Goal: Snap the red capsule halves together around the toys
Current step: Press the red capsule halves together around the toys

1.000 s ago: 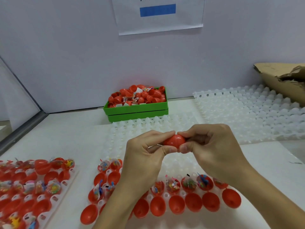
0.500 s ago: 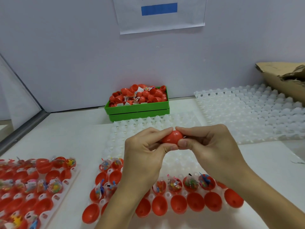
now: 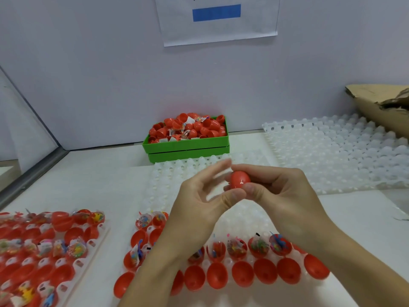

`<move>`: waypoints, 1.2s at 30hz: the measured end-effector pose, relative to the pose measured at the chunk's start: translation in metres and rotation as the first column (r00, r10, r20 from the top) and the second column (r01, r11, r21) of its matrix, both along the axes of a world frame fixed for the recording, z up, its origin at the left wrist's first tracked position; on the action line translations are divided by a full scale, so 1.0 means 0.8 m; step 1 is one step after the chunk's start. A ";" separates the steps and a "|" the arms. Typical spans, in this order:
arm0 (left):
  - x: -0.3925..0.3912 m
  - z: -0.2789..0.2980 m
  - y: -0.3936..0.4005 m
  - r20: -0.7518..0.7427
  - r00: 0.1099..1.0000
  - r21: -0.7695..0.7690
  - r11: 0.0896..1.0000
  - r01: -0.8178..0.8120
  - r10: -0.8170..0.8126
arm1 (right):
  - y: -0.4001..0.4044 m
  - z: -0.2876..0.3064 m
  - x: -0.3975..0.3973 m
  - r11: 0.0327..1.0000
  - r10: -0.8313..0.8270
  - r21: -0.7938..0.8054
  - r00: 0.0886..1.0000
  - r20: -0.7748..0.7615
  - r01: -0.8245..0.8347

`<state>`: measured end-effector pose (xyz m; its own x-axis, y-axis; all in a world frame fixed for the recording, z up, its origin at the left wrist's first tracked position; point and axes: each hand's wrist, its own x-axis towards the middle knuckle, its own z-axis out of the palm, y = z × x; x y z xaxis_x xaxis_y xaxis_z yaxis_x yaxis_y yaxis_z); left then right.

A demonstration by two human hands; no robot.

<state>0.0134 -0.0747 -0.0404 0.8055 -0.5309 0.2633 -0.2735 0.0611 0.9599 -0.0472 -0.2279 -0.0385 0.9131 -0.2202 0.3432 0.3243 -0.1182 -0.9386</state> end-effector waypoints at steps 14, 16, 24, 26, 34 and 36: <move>-0.008 -0.012 -0.013 -0.245 0.969 -0.243 0.969 -0.031 -0.031 | 0.006 -0.002 -0.004 0.998 0.057 0.004 0.994 0.097 -0.058; -0.009 -0.012 -0.013 -0.237 0.971 -0.237 0.971 -0.035 -0.023 | 0.007 -0.003 -0.003 0.999 0.049 0.010 0.994 0.097 -0.051; -0.007 0.001 -0.011 -0.389 0.904 -0.357 0.934 0.030 -0.178 | 0.000 0.004 -0.004 0.985 0.164 0.040 0.986 0.036 -0.166; -0.006 0.003 -0.010 -0.450 0.874 -0.386 0.923 -0.004 -0.184 | -0.002 0.005 -0.004 0.985 0.172 0.004 0.985 0.033 -0.172; -0.001 -0.003 -0.013 -0.335 0.942 -0.238 0.966 -0.102 0.017 | 0.000 0.006 -0.001 1.000 -0.004 0.022 1.000 -0.019 0.005; 0.001 -0.001 -0.009 -0.236 0.971 -0.214 0.973 -0.092 0.040 | -0.002 0.008 -0.001 0.999 -0.044 0.028 0.999 -0.020 0.045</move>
